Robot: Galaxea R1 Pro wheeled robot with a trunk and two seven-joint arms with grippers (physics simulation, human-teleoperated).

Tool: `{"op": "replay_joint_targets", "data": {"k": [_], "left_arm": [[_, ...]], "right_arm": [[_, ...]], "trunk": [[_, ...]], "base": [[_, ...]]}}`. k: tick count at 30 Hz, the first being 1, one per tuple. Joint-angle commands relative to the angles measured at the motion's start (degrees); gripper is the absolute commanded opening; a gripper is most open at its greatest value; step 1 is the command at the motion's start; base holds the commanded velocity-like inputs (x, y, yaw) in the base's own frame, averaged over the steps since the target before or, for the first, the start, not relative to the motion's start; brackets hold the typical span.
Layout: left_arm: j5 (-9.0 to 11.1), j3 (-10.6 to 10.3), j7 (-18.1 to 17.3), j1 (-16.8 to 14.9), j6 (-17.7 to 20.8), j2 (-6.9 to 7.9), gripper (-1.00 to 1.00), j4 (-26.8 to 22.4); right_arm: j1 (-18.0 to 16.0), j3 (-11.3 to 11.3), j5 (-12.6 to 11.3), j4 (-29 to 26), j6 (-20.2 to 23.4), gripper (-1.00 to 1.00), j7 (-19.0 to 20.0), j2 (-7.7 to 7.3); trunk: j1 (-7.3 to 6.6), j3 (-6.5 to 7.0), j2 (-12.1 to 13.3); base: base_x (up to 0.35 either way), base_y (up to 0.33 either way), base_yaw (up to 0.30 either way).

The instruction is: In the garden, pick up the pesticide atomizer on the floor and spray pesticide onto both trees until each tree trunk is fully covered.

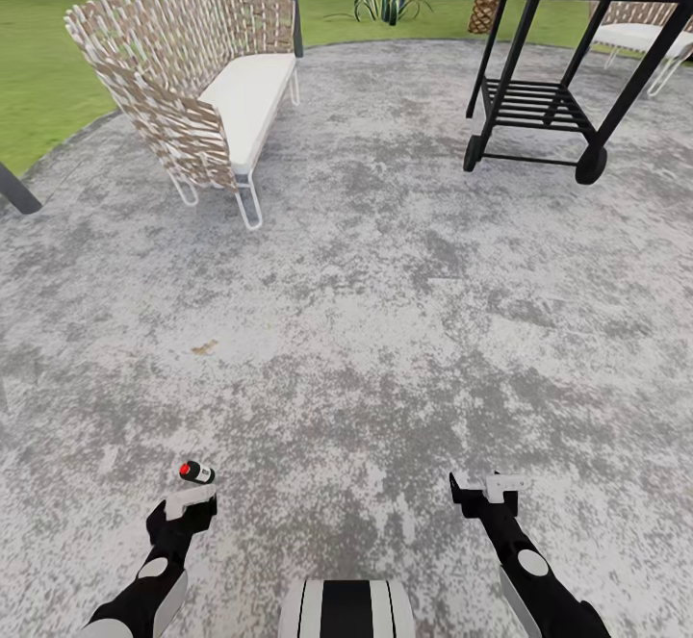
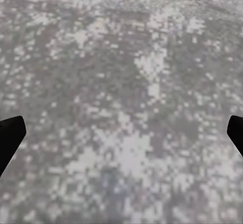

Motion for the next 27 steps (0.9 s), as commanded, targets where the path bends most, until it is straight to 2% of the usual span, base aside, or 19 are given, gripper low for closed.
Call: {"op": "replay_joint_targets", "data": {"k": [1,11,27], "left_arm": [[-0.8,0.2,0.2,0.0,-0.4,-0.02,1.00,0.1],[-1.4,0.3,0.2,0.0,-0.5,-0.05,1.00,0.2],[-1.4,0.2,0.2,0.0,-0.5,-0.11,1.00,0.2]], "right_arm": [[0.0,0.0,0.0,0.1,-0.2,1.00,0.0,-0.01],[0.0,0.0,0.0,0.0,-0.2,1.00,0.0,-0.01],[0.0,0.0,0.0,0.0,-0.2,1.00,-0.1,-0.01]], "trunk": [[-0.01,-0.04,0.0],[-0.01,-0.05,0.0],[-0.01,-0.05,0.0]], "base": [[0.000,0.000,0.000],[0.093,0.076,0.000],[0.035,0.004,0.000]]}}
